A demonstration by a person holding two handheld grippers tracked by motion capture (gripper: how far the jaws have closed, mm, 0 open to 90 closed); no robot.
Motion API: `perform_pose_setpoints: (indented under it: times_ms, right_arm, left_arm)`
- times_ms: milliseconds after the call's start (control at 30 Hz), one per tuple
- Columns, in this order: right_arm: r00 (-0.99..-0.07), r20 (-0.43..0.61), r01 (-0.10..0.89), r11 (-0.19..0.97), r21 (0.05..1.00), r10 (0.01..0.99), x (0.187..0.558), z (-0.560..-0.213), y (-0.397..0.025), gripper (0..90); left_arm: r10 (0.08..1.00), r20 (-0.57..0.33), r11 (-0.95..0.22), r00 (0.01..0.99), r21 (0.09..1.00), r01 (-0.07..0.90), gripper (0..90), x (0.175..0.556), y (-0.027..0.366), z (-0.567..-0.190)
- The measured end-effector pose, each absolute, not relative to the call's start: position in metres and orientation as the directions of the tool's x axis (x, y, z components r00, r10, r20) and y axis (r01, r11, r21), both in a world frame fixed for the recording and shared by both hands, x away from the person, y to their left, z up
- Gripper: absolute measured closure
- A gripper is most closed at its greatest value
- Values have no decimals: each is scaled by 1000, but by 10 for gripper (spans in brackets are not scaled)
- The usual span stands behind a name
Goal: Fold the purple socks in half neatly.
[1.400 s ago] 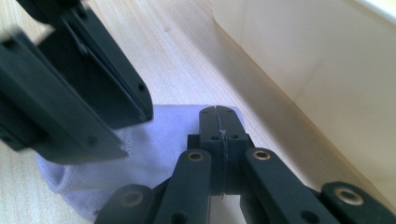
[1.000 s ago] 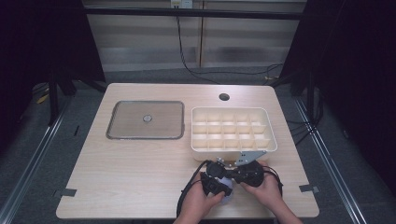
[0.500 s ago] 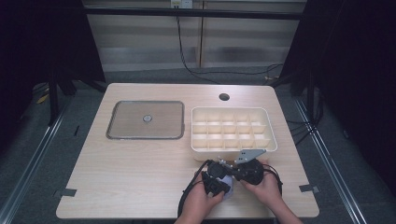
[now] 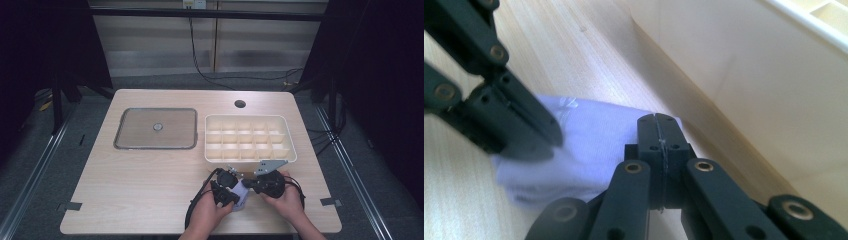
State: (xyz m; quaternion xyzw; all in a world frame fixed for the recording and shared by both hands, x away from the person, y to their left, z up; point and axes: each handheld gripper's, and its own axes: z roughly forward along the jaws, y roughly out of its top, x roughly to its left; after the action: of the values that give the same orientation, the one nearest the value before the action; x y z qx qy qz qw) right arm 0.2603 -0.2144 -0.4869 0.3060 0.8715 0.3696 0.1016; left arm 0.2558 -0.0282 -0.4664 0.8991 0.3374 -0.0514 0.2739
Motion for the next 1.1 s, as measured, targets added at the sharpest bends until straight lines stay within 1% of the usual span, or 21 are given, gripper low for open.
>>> perform_pose_setpoints:
  times_ms: [133,267,367,500,833,1100]
  right_arm:
    - [-792,51,459,539,706,608,260,-487,-214,900]
    - [-793,50,458,539,707,607,261,-487,-214,900]
    - [-796,49,455,542,707,604,261,-487,-214,900]
    - [-794,49,456,540,707,606,261,-487,-214,900]
    - [-796,45,452,545,706,603,260,-487,-215,900]
    - [-793,50,460,542,703,607,261,-487,-215,900]
  left_arm:
    - [584,-266,-622,767,459,634,874,253,-29,-467]
    - [589,-294,-606,753,455,652,882,255,-27,-469]
    - [591,-269,-615,761,460,640,883,252,-29,-468]
    - [591,-301,-601,749,455,657,883,255,-27,-469]
    - [593,-310,-598,743,448,665,884,257,-28,-461]
    - [584,-327,-583,743,469,664,884,260,-31,-452]
